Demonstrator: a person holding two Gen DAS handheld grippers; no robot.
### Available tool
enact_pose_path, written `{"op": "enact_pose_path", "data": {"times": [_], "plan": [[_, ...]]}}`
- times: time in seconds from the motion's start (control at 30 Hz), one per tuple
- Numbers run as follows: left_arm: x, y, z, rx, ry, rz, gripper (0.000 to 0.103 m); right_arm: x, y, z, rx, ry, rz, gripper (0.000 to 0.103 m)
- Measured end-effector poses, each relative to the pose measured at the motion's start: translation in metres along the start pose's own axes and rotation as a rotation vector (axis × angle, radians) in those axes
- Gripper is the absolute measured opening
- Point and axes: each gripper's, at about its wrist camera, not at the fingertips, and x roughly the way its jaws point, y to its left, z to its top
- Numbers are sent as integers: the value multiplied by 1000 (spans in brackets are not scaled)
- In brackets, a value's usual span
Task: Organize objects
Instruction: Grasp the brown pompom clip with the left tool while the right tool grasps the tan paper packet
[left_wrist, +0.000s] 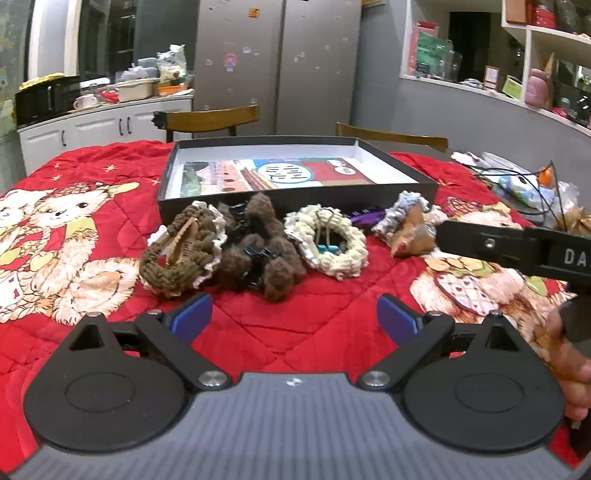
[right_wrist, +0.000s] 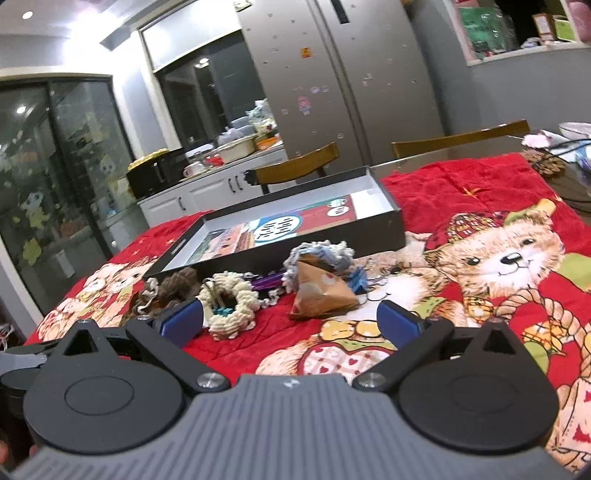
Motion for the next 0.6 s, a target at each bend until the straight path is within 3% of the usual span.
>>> {"op": "enact_pose_path", "data": {"times": [0.17, 0.43, 0.6], "plan": [[17, 2, 7, -9, 40, 26, 91, 6, -5, 2, 27, 19, -29, 103], [37, 3, 20, 36, 29, 82, 86, 23, -19, 13, 75, 89, -13, 99], [48, 5, 23, 40, 64, 81, 69, 43, -14, 15, 52, 153, -27, 93]]}}
